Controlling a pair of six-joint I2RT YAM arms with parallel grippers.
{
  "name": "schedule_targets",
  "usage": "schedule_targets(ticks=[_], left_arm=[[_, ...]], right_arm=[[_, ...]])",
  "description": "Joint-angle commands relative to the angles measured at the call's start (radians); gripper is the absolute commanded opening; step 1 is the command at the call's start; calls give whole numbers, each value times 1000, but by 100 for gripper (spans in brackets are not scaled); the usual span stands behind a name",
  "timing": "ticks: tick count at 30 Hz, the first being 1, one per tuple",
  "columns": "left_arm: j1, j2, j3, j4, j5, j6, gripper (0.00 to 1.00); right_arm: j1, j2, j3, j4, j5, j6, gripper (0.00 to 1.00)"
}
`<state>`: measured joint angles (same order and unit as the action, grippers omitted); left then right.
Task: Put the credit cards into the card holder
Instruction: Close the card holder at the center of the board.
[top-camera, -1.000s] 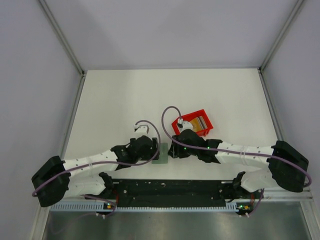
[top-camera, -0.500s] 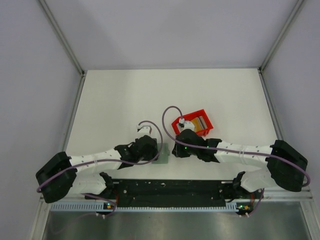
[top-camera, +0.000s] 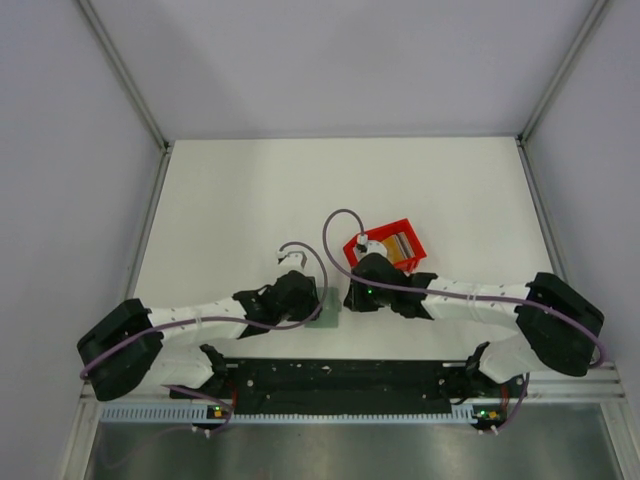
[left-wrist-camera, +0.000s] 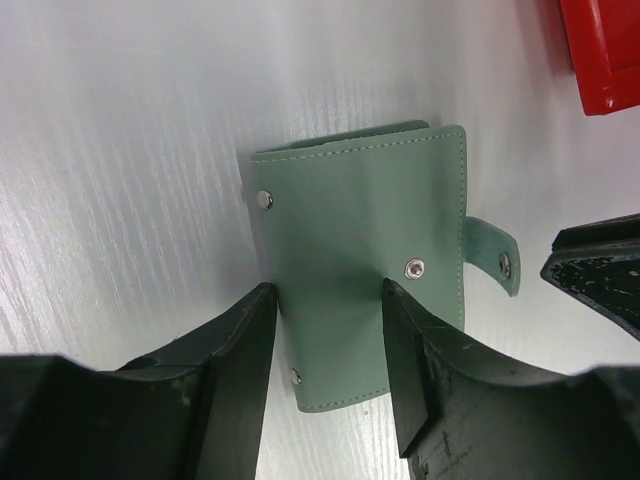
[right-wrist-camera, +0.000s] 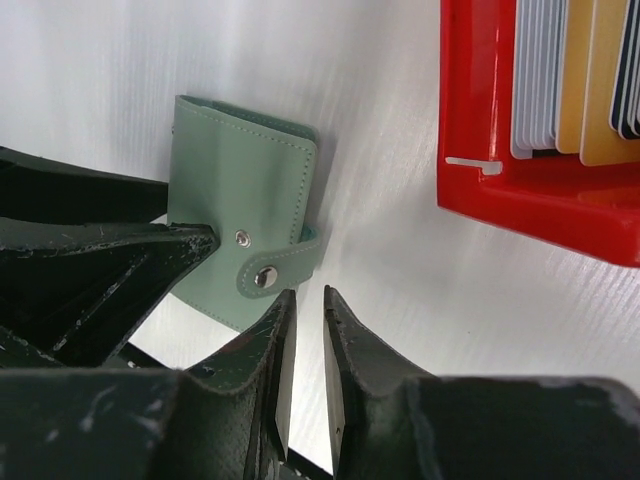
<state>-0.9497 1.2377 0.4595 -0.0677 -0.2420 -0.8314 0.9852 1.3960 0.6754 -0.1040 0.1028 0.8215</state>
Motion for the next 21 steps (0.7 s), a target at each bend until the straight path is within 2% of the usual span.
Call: schedule_targets(ticks=[1,21], left_arm=[[3,14,-24,14,24,-12,50],[3,12,-19,14,23,-11,43]], right_arm=[[-14,29,49,67,-34,-4,17],[-43,120,82,96,-127,-64,14]])
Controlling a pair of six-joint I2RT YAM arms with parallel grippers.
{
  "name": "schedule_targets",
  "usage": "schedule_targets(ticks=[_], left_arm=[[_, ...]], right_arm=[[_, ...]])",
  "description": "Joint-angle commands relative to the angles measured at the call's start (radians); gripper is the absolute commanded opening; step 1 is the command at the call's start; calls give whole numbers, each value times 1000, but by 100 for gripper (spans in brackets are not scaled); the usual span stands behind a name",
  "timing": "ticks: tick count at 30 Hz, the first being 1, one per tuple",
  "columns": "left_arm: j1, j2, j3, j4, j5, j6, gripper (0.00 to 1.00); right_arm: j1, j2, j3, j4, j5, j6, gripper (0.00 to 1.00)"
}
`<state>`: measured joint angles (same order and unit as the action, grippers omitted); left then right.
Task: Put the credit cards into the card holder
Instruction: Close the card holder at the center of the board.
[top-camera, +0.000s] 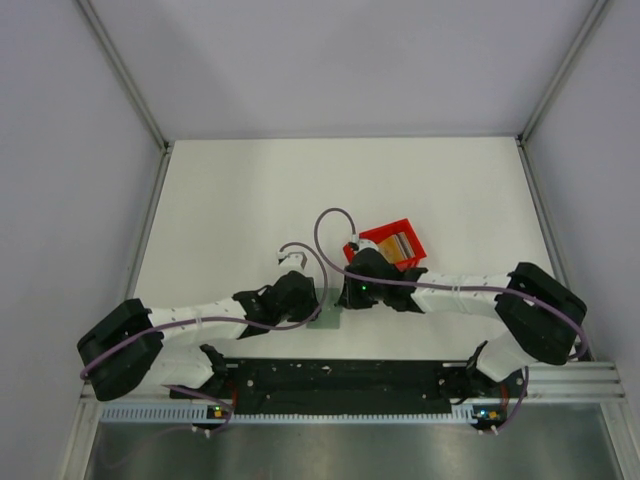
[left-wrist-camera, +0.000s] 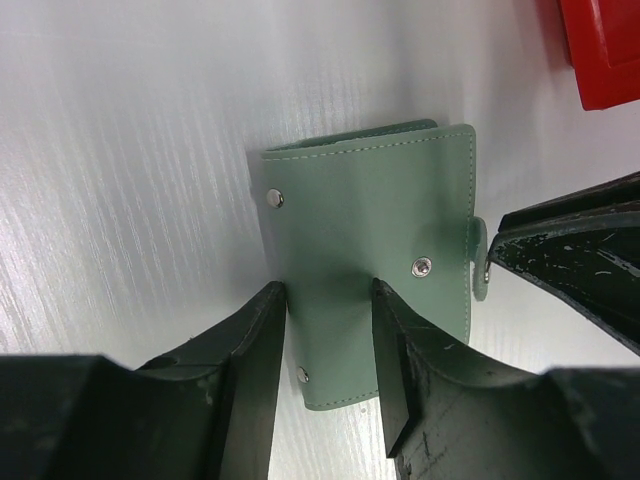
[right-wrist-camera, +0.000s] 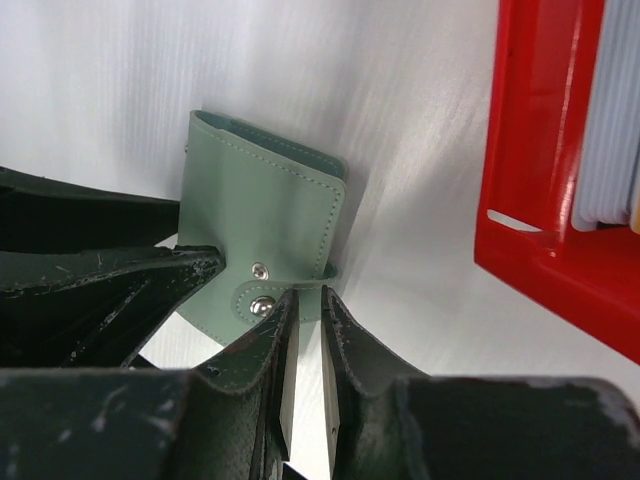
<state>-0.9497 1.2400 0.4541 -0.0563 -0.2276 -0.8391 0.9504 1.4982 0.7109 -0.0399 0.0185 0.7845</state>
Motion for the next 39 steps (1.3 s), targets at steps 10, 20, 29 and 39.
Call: schedule_targets(ticks=[10,20,29,39], left_arm=[[3,15,-11,4,10,-5,42],[3,19,-8,6,14,-6,41],[3,18,-6,7,17,-9,41],[3,22,-8,18,27,-11,41]], right_arm=[[-7,48,53,69,-77,-27,14],[-6,46,42,98,-101,-7,12],[-6,59,30,115,-101,10,11],[-4,77,29,129,-100,19,11]])
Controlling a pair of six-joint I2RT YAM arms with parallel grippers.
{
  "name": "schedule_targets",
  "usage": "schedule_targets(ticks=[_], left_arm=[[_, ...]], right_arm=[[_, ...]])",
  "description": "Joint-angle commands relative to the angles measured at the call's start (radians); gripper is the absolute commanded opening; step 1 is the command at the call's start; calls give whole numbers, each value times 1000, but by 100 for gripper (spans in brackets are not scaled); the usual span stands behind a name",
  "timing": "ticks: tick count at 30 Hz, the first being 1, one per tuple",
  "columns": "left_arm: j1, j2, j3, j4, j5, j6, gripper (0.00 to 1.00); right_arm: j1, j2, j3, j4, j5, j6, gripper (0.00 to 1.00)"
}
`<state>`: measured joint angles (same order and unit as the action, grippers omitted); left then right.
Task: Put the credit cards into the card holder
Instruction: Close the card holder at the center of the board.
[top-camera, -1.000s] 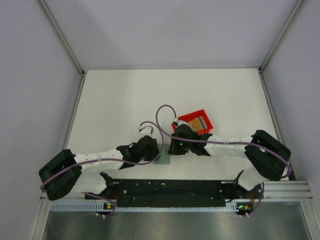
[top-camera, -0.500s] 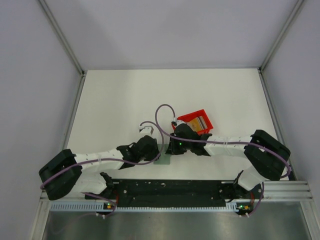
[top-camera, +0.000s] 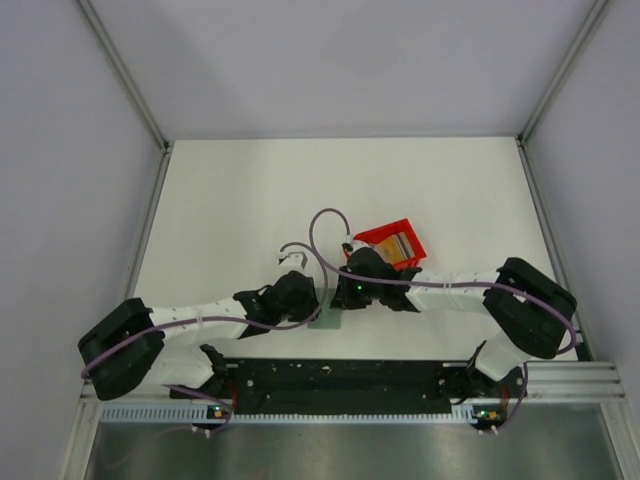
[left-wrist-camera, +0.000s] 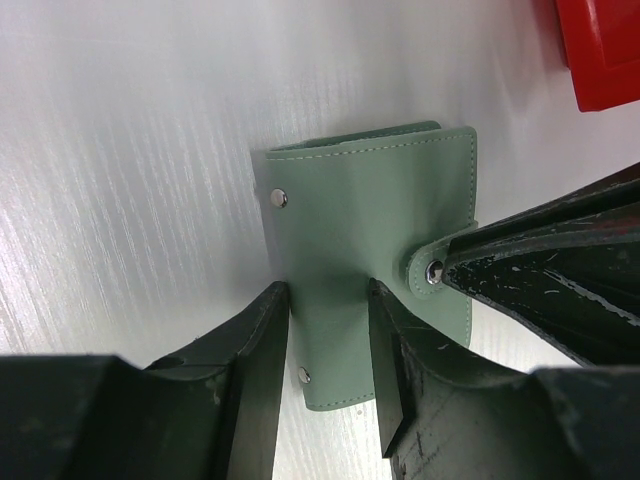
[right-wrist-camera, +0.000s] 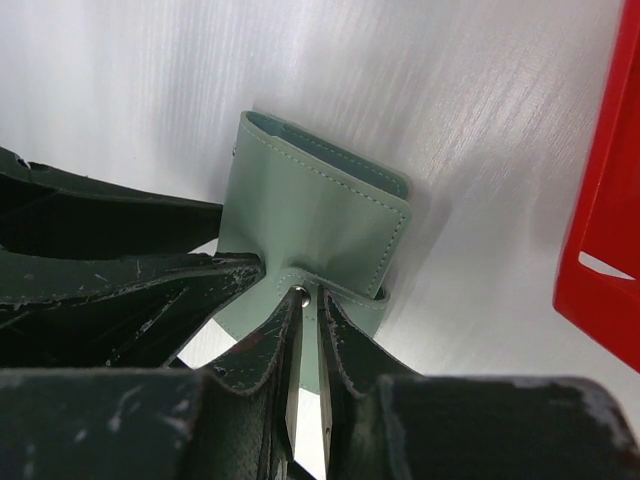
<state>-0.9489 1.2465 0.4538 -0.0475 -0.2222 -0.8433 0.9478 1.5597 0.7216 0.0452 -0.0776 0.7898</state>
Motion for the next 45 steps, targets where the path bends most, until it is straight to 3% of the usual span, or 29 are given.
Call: schedule_targets(ticks=[1,25,45], left_arm=[[2,19,-7,12,21,-7,41],[2,18,-7,21,35,-11,40],[2,22,-12,21,30,-11,40]], right_arm=[[0,14,18,45,-4,14,11],[71,71,105,-113,141,-20,8],[68,-67,87,-90,193,-21,9]])
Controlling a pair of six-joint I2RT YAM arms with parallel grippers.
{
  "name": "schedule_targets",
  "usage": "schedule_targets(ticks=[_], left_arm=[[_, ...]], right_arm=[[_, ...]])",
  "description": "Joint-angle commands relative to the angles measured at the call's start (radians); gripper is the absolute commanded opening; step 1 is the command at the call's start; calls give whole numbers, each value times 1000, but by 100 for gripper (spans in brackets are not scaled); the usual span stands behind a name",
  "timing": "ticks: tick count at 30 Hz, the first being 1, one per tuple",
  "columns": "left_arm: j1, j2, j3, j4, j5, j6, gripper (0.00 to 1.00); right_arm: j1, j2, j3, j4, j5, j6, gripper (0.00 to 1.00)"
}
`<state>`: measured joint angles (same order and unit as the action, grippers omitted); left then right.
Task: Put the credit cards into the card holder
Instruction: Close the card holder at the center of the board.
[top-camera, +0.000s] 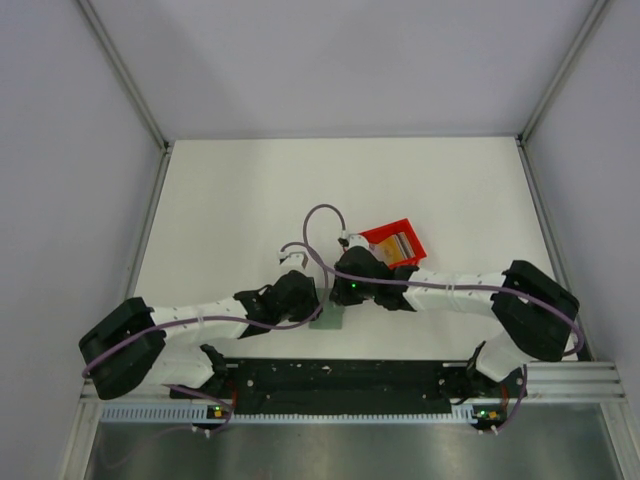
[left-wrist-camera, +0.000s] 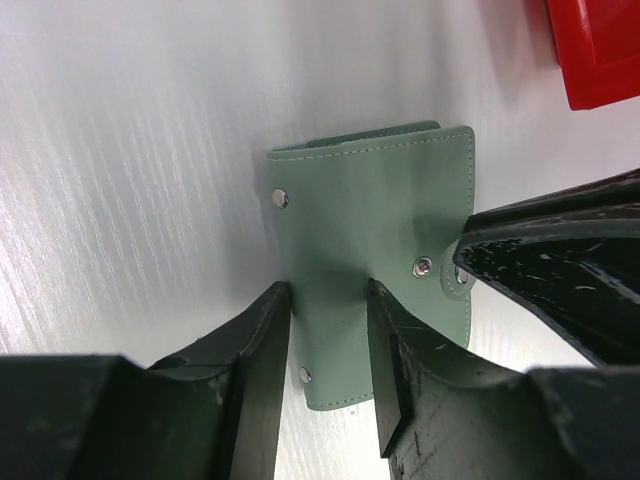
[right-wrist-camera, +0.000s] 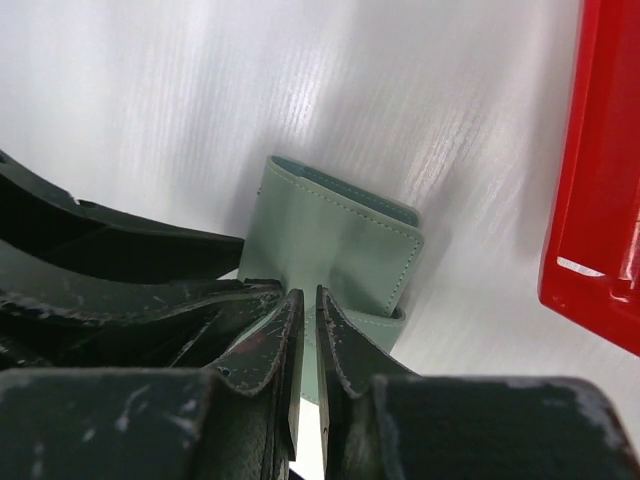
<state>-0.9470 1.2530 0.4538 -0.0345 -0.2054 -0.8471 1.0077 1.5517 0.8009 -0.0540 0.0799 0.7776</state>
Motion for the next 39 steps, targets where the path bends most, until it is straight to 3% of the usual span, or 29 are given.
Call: schedule_targets(ticks=[1,15,39], left_arm=[[1,16,-12,10,17,-7,40],[1,16,-9,8,18,-4,40],[1,17,-7,15,24,-6,41]], right_arm=[[8,-62,3,8,31,-6,9],[6,-140,-85,-24,61,57,9],[6,-45,-48,31,-9,60,9]])
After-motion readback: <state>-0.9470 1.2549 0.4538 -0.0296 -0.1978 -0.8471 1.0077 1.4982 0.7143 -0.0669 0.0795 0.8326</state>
